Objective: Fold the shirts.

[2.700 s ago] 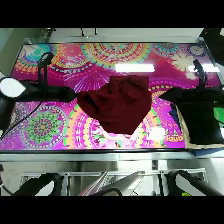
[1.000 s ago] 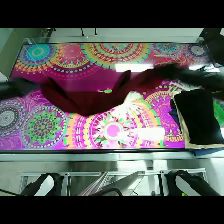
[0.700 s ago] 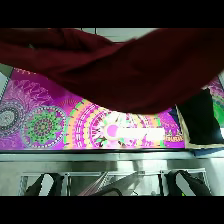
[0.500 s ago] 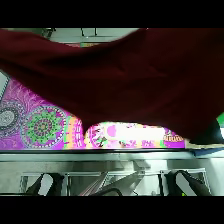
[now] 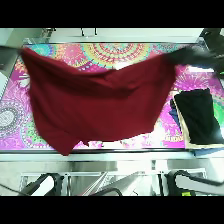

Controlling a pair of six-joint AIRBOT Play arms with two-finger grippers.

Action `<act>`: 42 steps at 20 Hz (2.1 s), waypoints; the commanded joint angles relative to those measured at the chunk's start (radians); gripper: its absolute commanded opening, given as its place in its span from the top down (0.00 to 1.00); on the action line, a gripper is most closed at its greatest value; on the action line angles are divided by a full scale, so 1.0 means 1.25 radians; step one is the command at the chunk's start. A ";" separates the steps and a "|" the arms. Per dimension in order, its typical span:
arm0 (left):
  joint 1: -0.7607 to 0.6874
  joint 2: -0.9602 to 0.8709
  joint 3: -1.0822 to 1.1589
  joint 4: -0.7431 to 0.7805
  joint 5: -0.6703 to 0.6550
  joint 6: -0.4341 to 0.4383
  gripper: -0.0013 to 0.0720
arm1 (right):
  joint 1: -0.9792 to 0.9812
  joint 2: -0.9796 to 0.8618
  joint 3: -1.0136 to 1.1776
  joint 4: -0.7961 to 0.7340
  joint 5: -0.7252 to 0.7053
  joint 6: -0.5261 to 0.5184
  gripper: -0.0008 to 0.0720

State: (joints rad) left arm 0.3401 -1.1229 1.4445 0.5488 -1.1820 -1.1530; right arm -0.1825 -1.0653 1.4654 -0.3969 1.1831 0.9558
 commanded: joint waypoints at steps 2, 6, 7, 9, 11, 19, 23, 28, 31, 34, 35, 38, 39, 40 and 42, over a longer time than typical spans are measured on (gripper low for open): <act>-0.174 -0.254 -0.053 0.293 0.233 0.003 0.97 | 0.079 -0.276 -0.081 -0.063 -0.218 -0.045 0.97; -0.157 -0.491 0.133 0.294 0.128 -0.028 0.94 | 0.060 -0.404 -0.050 0.070 -0.247 -0.099 0.64; -0.145 -0.515 0.179 0.296 0.077 -0.028 0.47 | 0.047 -0.400 -0.041 0.066 -0.227 -0.098 0.61; -0.105 -0.538 0.253 0.302 -0.013 -0.065 0.04 | 0.005 -0.368 -0.028 0.061 -0.169 -0.096 0.61; -0.051 -0.537 0.295 0.302 -0.096 -0.093 0.04 | -0.053 -0.320 -0.029 0.054 -0.096 -0.071 0.61; 0.102 -0.538 0.118 0.319 -0.299 -0.024 0.26 | -0.161 -0.128 -0.221 -0.189 0.062 0.029 0.68; 0.077 -0.573 0.025 0.313 -0.228 0.032 0.26 | -0.161 -0.063 -0.348 -0.189 0.057 0.029 0.68; 0.016 -0.659 0.065 0.313 -0.222 0.040 0.26 | -0.161 -0.022 -0.423 -0.189 0.060 0.031 0.68; -0.021 -0.699 0.122 0.315 -0.258 0.039 0.26 | -0.161 -0.012 -0.434 -0.192 0.060 0.031 0.68; -0.039 -0.729 0.146 0.316 -0.316 0.036 0.26 | -0.161 -0.007 -0.434 -0.192 0.072 0.031 0.68; -0.040 -0.730 0.145 0.323 -0.331 0.036 0.26 | -0.161 -0.005 -0.434 -0.192 0.084 0.031 0.68; -0.037 -0.730 0.145 0.323 -0.376 0.037 0.26 | -0.162 -0.004 -0.434 -0.210 0.115 0.029 0.68; -0.035 -0.730 0.145 0.323 -0.383 0.037 0.26 | -0.162 -0.004 -0.434 -0.230 0.117 0.031 0.68; -0.031 -0.730 0.145 0.323 -0.391 0.037 0.26 | -0.162 -0.004 -0.434 -0.247 0.118 0.032 0.68; -0.025 -0.730 0.145 0.323 -0.392 0.041 0.62 | -0.163 -0.004 -0.434 -0.255 0.128 0.032 0.68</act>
State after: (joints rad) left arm 0.3008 -2.0338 1.6222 0.9657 -1.6356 -1.1061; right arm -0.3851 -1.0714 0.9230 -0.6842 1.3205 0.9947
